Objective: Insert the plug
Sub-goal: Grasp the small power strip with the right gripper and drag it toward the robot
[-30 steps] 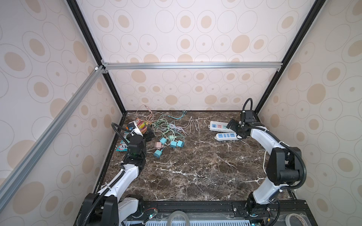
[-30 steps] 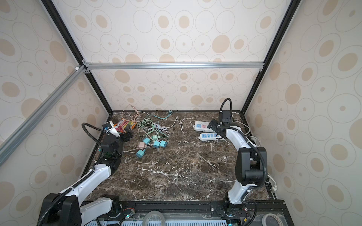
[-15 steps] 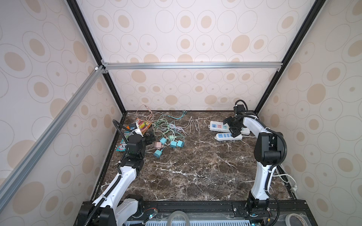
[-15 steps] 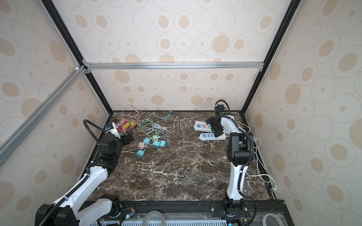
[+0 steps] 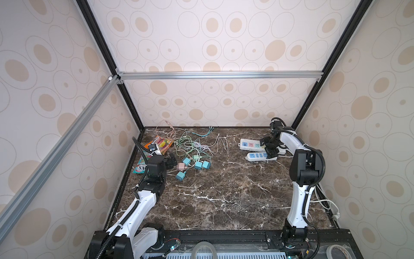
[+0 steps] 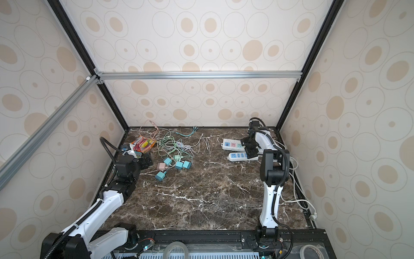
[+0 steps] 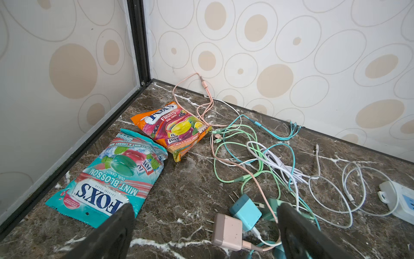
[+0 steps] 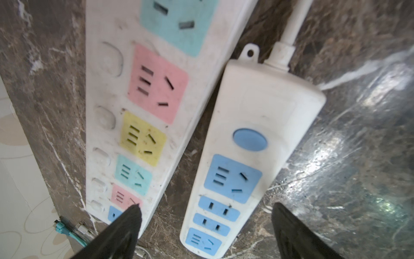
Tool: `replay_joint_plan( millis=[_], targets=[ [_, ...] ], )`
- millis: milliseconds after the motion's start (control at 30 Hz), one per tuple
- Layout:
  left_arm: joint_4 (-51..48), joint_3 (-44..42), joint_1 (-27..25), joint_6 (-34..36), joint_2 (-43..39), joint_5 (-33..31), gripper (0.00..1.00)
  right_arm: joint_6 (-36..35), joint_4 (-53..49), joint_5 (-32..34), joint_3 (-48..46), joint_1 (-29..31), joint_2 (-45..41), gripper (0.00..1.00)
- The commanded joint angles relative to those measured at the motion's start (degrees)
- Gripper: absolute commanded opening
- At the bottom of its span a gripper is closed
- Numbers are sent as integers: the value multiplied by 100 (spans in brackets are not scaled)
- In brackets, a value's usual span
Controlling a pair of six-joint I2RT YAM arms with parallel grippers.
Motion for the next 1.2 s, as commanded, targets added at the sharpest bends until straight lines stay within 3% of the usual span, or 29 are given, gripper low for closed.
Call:
replay_joint_plan(
  millis=[0,300,667,1167],
  targets=[
    [-108,38,26,-71,52,-159,99,370,-180,121,-385,9,-181,90],
    [-121,91,34,-74,287,-133,98,413,-182,271,-387,-31,118,85],
    [-213,100,34,-74,389,-46,98,541,-7,92,-889,-76,-180,68],
    [-117,57,34,-142,549,377,98,833,657,-197,-3476,-76,-1934,61]
  ],
)
